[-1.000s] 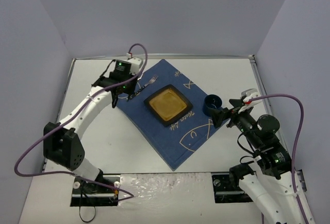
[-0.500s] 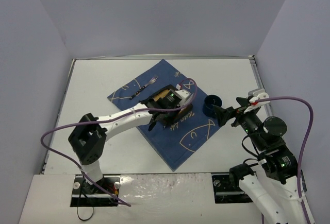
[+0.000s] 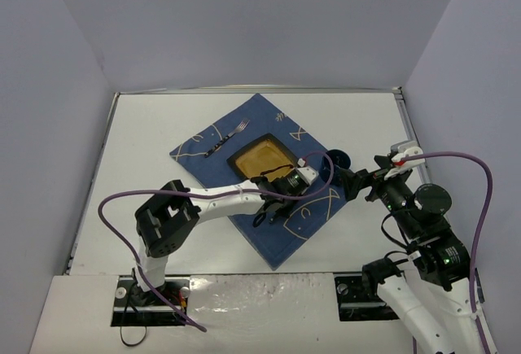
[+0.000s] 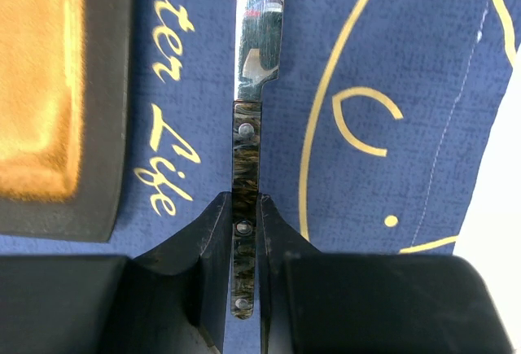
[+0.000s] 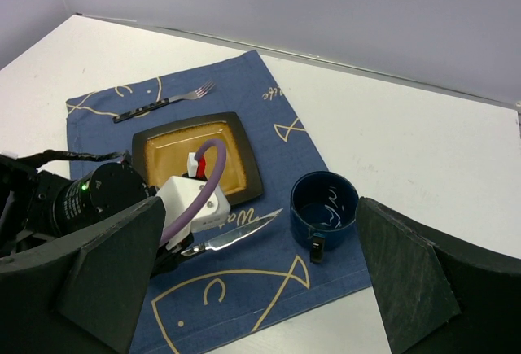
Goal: Set the dinner table for one person
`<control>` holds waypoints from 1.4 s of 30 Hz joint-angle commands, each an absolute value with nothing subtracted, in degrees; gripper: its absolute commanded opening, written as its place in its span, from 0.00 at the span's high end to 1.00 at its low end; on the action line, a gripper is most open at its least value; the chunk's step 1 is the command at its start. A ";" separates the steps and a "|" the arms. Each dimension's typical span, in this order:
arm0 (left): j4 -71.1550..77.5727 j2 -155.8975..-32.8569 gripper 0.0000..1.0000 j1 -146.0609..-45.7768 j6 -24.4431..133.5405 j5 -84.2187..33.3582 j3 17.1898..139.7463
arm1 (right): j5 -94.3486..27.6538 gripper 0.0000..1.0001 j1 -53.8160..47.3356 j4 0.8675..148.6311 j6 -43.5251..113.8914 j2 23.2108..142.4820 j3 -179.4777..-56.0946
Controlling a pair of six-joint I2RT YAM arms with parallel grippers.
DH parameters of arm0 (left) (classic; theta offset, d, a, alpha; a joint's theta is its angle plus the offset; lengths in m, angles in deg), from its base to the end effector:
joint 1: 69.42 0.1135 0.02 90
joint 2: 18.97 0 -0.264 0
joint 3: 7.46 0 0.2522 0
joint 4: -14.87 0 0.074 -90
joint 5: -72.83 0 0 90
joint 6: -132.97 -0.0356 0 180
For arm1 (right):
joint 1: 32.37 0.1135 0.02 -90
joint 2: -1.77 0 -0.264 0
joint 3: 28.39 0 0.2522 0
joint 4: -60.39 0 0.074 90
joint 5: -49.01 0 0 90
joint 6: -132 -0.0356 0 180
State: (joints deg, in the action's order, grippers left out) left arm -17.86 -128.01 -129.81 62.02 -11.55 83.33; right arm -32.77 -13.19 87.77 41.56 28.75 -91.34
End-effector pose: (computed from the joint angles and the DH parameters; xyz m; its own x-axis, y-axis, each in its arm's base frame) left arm 0.2078 -0.3587 0.1991 -0.6353 0.4605 -0.6199 0.6638 0.7359 -0.1336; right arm 0.0898 0.0366 0.3977 0.1375 0.0559 -0.9889 -0.4598 0.8879 -0.0138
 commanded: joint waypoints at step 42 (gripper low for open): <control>-20.60 -131.65 0.97 -133.40 63.18 -9.08 90.32 | -34.31 0.00 -13.05 84.61 43.16 29.30 -92.71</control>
